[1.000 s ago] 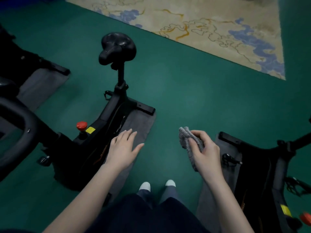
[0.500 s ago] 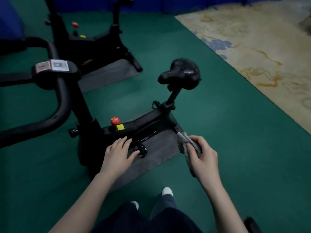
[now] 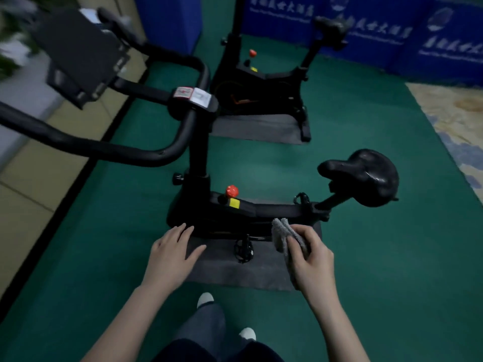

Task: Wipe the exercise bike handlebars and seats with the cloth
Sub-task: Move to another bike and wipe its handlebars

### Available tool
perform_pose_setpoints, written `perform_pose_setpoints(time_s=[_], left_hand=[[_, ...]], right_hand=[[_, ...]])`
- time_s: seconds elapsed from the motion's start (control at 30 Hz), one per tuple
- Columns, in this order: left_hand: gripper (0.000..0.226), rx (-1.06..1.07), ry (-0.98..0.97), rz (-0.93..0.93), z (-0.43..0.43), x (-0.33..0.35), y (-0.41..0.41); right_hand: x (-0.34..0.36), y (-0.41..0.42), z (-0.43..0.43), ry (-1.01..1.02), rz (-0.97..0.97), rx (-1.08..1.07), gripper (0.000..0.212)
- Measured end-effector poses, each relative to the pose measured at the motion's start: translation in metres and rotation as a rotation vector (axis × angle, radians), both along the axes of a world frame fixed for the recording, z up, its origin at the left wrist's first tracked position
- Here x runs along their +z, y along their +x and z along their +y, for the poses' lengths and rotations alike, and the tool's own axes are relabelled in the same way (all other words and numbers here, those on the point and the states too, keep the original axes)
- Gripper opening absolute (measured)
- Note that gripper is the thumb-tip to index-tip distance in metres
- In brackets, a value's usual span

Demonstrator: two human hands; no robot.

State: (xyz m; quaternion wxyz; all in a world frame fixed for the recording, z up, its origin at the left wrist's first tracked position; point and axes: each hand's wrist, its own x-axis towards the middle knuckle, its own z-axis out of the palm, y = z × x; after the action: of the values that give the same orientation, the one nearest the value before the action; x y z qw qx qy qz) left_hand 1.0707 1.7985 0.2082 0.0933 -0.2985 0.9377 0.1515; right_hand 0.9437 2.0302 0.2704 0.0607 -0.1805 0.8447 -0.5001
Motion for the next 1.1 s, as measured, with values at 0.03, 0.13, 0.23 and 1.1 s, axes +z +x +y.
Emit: perform_pose_setpoints(time_s=[0.03,0.13,0.23,1.1], left_hand=[[0.067,0.026,-0.001,-0.001,-0.003,0.001,0.004],[0.068,0.116,-0.01,0.012,-0.017,0.003,0.017],[0.068,0.175,-0.021,0.029,-0.032,0.006,0.026],[0.074,0.703,0.08,0.702,-0.188,0.065,0.035]], right_hand=[[0.001,-0.003,-0.006,-0.001,0.008,0.024,0.038],[0.005,-0.01,-0.031,-0.021,0.024,0.101,0.036],[0.011,-0.017,-0.054,-0.052,0.033,0.141,0.032],[0.083,-0.015,-0.329,-0.238,0.313,0.704,0.022]])
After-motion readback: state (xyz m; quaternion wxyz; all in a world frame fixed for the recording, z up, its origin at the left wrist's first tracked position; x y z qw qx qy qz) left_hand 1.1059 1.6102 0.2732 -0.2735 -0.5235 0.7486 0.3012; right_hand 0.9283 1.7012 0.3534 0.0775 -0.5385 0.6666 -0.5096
